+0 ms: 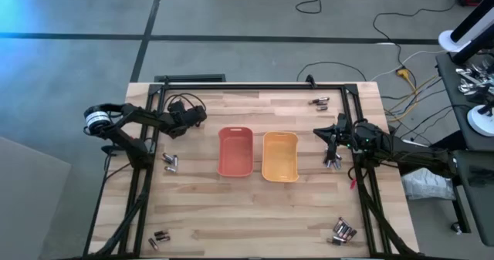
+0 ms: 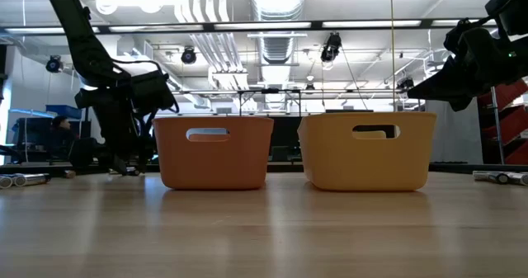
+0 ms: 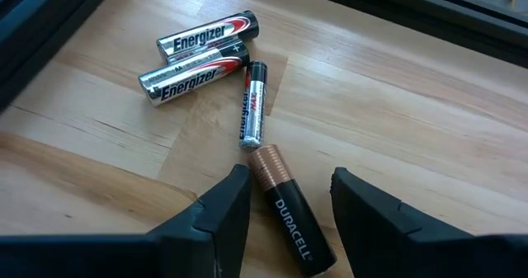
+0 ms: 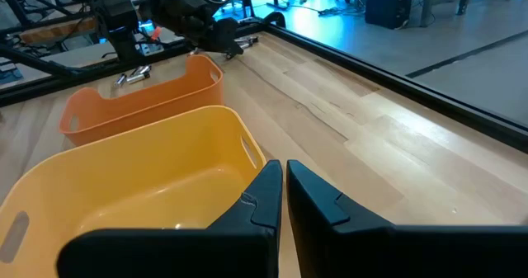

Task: Sort batteries
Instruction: Put the brown-black battery into the orange bin

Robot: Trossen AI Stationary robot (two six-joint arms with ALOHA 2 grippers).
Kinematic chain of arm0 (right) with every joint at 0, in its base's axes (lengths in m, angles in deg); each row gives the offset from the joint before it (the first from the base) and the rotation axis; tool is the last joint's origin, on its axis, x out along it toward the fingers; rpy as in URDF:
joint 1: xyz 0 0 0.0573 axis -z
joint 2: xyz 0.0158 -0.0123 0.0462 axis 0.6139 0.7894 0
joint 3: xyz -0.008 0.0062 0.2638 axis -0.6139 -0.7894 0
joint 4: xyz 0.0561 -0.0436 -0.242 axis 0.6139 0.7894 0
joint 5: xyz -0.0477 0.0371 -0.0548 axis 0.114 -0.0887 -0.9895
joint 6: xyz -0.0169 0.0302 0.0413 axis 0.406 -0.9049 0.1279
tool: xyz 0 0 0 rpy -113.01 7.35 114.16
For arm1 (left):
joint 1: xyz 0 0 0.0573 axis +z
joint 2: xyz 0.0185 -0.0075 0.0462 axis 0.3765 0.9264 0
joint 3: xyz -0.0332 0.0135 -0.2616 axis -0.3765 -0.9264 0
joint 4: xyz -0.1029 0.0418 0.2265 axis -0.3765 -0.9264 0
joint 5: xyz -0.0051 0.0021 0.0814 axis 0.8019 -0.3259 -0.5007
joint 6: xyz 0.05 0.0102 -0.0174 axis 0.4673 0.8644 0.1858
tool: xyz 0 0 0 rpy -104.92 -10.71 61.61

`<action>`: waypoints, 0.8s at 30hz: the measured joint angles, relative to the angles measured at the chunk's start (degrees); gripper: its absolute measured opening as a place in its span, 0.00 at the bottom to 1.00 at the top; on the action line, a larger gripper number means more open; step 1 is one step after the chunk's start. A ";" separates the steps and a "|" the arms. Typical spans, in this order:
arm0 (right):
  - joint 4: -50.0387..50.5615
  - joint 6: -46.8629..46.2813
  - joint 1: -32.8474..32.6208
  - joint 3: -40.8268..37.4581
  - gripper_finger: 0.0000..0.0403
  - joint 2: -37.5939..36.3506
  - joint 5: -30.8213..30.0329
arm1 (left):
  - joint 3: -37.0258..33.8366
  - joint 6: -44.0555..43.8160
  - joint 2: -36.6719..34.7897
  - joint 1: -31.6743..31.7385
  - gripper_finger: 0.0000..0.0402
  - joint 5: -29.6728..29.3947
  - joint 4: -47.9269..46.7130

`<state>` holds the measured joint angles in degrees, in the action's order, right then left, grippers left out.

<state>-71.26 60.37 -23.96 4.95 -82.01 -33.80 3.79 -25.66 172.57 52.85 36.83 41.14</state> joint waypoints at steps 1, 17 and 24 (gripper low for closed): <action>0.01 0.00 0.00 0.00 0.03 -0.01 0.00 | 0.00 0.00 0.02 -0.02 0.37 -0.04 -0.06; 0.01 0.00 0.00 0.00 0.03 -0.02 0.00 | -0.22 1.82 -0.50 -2.38 0.09 0.14 -0.71; 0.02 0.00 0.00 0.00 0.03 -0.02 0.00 | -0.22 6.83 -2.19 -5.39 0.11 3.33 -0.67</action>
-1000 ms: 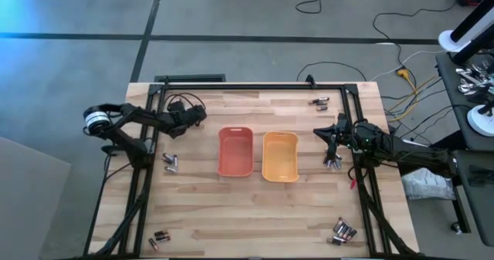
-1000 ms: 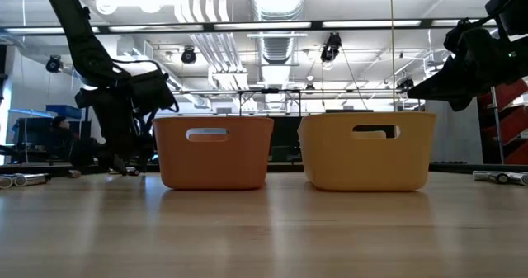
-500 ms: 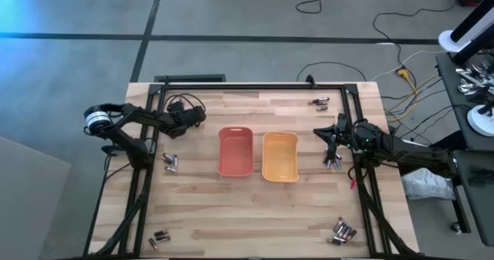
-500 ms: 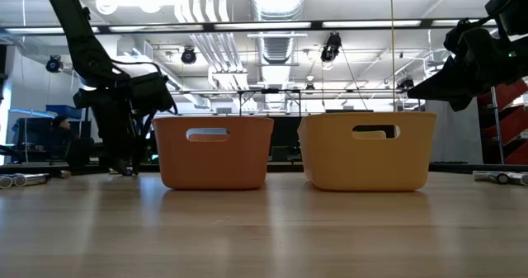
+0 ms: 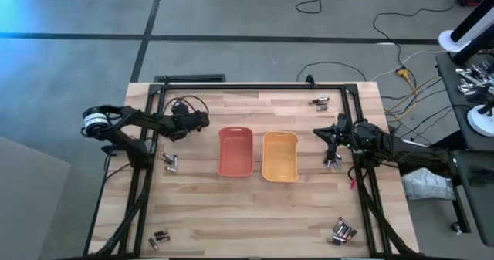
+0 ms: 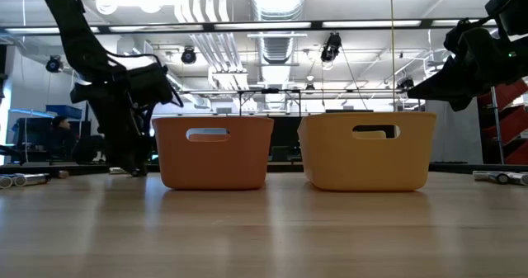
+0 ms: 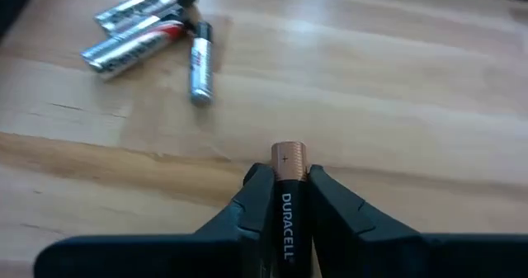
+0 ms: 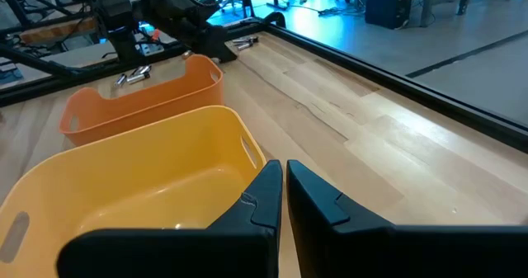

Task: Sort batteries
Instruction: Put the brown-black battery into the orange bin

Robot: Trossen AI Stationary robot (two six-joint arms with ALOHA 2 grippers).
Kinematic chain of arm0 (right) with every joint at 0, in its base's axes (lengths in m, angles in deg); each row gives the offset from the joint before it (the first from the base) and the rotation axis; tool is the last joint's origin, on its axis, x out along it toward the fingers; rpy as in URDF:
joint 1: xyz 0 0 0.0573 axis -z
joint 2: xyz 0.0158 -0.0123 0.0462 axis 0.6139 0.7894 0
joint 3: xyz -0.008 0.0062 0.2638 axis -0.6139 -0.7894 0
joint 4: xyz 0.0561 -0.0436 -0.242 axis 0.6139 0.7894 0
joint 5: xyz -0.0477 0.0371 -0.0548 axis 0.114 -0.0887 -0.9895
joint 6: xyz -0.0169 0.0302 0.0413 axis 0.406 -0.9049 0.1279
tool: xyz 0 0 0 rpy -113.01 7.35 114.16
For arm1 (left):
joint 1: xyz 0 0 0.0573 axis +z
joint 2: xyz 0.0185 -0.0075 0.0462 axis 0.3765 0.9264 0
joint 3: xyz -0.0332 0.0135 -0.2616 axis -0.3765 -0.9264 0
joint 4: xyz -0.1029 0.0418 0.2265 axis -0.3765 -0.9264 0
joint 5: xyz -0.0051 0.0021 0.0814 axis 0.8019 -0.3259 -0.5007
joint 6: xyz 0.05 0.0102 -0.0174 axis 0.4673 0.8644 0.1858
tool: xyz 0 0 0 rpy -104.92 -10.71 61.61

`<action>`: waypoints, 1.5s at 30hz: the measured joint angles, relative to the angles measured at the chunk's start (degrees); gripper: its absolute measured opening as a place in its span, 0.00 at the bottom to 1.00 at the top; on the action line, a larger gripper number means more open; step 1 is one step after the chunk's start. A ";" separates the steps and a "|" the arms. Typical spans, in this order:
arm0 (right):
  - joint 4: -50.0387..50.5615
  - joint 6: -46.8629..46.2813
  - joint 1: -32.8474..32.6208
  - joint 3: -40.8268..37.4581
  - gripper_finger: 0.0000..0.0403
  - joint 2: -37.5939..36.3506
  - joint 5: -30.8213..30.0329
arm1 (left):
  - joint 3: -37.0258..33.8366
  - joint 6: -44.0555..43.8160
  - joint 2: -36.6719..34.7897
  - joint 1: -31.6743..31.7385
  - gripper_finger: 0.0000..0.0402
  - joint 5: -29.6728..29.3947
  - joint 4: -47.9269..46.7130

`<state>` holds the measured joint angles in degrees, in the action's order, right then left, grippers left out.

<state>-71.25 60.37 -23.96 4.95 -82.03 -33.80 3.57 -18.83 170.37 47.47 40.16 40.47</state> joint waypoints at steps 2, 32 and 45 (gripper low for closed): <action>0.00 0.00 0.00 0.00 0.03 0.00 0.00 | 0.00 1.69 -0.83 -0.73 0.11 1.23 -0.02; -0.02 0.00 0.00 0.00 0.03 0.01 0.00 | 5.89 39.87 -25.48 -10.44 0.08 12.19 8.50; -0.02 0.00 0.00 0.00 0.03 0.00 0.01 | 25.22 60.38 -9.39 -19.05 0.08 20.20 10.35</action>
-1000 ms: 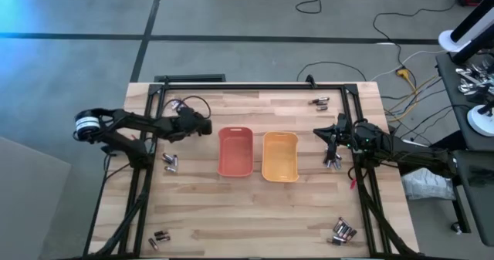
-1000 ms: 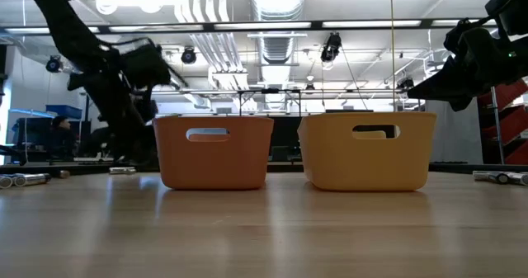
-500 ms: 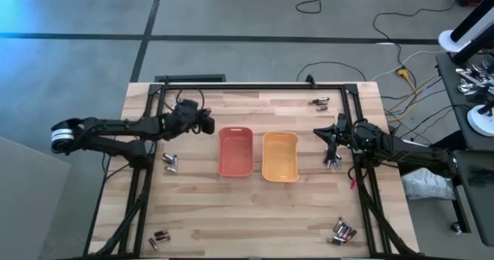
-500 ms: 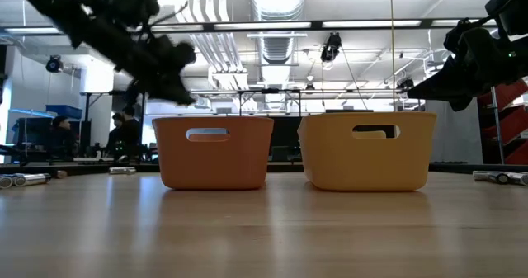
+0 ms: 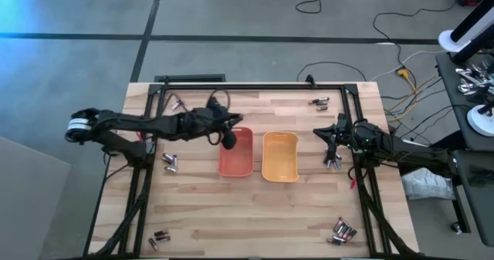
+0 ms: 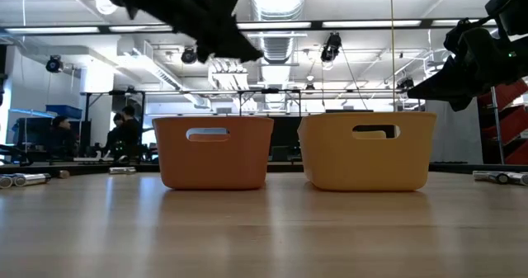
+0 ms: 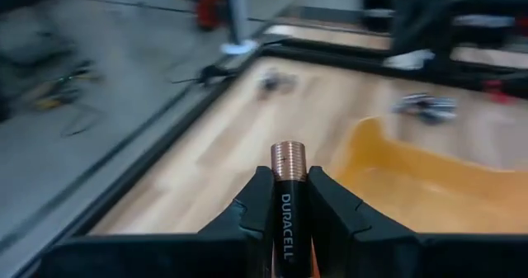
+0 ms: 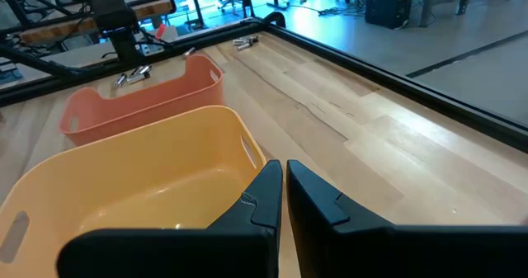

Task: Sort batteries
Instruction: Put the brown-black battery into the orange bin

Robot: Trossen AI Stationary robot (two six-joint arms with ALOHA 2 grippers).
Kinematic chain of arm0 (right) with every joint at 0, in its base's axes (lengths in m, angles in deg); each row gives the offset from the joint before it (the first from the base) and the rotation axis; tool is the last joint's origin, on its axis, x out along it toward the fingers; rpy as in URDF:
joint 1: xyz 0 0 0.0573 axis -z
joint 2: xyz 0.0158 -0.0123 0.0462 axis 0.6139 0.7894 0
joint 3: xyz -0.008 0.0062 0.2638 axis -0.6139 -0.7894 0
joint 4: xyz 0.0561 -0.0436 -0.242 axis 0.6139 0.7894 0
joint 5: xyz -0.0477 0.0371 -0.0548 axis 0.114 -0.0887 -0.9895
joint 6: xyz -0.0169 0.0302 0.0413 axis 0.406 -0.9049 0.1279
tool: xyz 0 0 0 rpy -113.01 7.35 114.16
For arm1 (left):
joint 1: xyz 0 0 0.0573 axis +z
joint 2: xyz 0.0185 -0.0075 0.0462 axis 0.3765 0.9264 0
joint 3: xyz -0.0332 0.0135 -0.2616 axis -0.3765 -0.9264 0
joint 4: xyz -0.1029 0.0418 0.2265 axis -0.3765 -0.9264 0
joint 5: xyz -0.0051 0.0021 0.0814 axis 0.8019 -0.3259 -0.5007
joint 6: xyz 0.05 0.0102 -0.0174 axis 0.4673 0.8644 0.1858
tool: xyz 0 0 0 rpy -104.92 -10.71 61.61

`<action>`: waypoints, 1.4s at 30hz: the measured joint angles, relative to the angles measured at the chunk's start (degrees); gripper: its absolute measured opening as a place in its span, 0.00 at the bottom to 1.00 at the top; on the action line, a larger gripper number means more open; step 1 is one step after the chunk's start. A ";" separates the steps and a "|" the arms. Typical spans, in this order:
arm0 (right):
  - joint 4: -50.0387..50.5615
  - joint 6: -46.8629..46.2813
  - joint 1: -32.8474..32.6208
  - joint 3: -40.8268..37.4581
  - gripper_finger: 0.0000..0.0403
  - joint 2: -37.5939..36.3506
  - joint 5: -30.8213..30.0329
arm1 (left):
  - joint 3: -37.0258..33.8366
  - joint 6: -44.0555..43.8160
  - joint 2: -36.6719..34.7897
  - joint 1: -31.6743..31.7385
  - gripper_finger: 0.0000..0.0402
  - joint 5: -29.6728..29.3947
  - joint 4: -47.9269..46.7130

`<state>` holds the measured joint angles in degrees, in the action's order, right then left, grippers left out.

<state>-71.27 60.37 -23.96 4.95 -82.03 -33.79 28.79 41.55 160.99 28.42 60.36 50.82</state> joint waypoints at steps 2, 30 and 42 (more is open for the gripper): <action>0.00 0.00 0.00 0.00 0.03 0.00 -0.01 | 3.07 1.04 2.13 0.04 0.08 5.57 -0.84; 0.00 0.00 0.00 0.00 0.03 0.02 -0.01 | 16.16 -1.46 18.97 -1.29 0.09 8.95 -33.60; 0.00 0.00 0.00 0.01 0.03 0.02 0.00 | 16.13 -5.20 25.31 -3.39 0.09 9.43 -34.41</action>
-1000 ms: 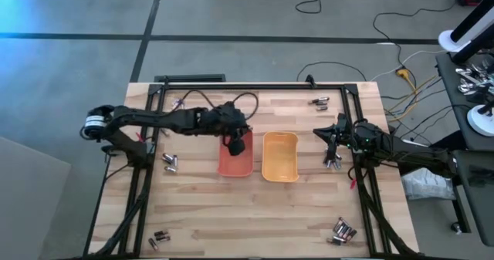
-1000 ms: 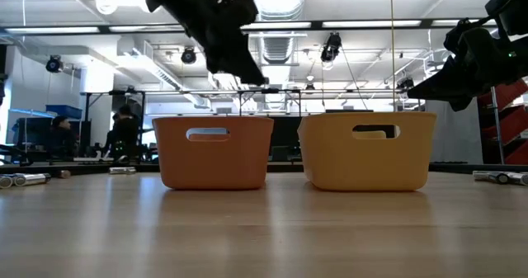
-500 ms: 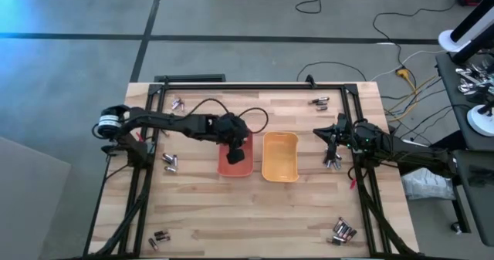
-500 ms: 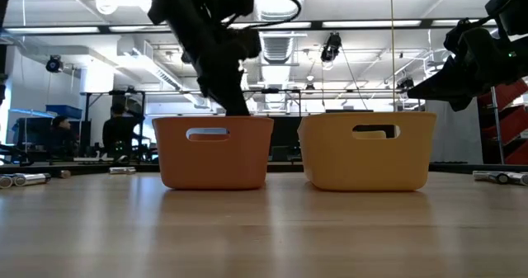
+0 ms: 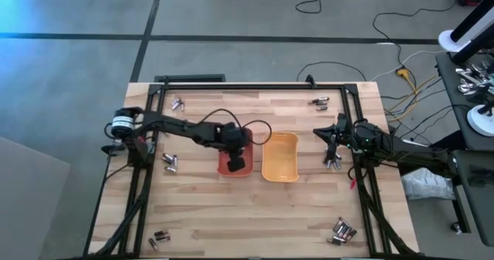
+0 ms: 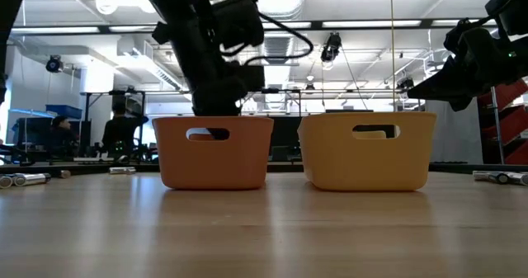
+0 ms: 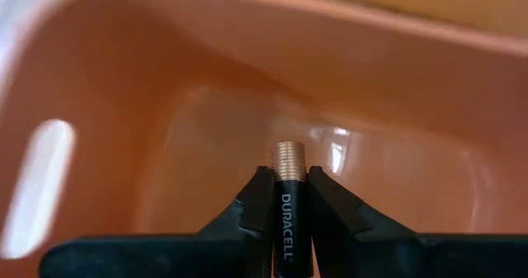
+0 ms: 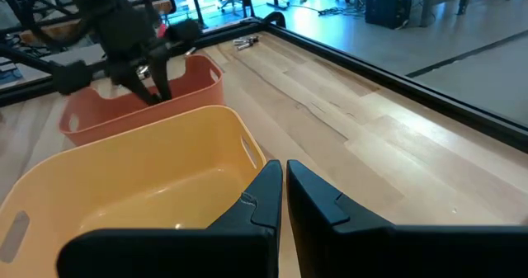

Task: Sort batteries
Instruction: Put the brown-black battery into the orange bin

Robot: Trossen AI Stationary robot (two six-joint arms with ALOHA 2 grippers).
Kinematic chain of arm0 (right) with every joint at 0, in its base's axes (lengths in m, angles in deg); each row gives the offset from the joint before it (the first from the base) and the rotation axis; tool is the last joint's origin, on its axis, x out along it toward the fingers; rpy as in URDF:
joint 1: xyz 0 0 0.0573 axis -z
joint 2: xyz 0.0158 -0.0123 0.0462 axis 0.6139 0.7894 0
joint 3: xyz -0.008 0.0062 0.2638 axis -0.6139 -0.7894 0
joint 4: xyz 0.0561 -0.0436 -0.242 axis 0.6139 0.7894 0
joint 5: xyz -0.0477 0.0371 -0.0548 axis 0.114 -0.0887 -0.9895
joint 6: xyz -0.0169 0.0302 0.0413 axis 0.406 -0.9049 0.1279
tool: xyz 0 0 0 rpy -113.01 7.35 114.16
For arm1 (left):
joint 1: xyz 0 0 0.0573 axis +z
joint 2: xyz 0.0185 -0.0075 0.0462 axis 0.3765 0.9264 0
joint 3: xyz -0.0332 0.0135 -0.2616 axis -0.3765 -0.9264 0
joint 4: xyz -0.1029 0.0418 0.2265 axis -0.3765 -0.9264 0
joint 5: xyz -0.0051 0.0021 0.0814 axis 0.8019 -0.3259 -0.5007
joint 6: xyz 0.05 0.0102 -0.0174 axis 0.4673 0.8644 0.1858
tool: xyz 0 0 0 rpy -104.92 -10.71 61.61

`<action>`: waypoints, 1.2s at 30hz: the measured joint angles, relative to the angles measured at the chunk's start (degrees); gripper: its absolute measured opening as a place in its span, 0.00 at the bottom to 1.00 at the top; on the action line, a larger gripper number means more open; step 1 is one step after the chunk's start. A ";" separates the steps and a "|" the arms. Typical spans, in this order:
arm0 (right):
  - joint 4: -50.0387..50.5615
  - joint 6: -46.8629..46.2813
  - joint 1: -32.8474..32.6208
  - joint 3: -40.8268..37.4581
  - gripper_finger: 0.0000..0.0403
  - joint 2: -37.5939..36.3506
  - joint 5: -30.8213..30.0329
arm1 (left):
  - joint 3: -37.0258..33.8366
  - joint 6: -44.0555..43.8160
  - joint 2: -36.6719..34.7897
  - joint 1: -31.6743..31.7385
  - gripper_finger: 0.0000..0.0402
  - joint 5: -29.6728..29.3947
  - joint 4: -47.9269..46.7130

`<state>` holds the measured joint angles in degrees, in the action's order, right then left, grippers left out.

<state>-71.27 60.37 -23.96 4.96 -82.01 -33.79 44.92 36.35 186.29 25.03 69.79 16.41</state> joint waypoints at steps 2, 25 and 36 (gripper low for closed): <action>0.00 0.00 0.00 -0.01 0.03 0.00 0.00 | -0.02 -0.37 0.93 0.03 0.09 -0.04 -0.06; 0.00 0.00 0.00 0.01 0.03 -0.01 0.01 | -0.04 -4.39 4.73 0.33 0.17 -1.90 0.17; 0.00 -0.02 0.00 0.01 0.03 -0.02 0.01 | 3.03 -14.33 1.92 -0.41 0.18 -5.35 -3.39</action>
<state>-71.27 60.35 -23.96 4.97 -82.03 -33.78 47.95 22.02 188.21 24.62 64.45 13.02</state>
